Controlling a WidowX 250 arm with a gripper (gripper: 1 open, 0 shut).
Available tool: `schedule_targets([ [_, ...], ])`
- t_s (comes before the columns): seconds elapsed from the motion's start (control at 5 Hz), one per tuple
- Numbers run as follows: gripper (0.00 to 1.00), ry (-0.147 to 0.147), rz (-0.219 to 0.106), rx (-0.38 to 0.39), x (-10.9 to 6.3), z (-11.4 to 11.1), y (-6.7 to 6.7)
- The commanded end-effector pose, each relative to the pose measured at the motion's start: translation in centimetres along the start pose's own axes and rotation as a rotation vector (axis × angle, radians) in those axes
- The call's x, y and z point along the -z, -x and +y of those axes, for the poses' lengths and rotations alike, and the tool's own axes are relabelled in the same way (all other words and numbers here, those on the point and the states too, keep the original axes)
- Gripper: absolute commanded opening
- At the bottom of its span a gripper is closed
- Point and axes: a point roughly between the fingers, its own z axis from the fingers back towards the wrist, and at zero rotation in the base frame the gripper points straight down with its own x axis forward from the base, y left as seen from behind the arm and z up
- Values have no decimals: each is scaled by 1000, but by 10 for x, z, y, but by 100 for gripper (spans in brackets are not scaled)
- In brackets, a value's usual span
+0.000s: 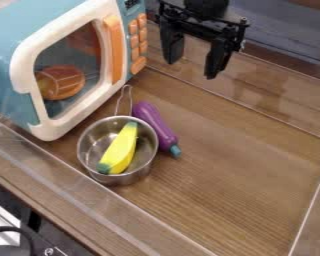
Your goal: Remove the banana from inside the silver pot and put it on the table
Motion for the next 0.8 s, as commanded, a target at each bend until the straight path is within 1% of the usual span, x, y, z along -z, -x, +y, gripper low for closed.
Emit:
schedule_targets([
  [0.0,100,8,71,-47,22,5,12],
  [0.2,100,26,92,-164,39,25,34],
  [0.4,100,42,57,-243,42,47,54],
  [0.6,100,62,40,-292,49,62,62],
])
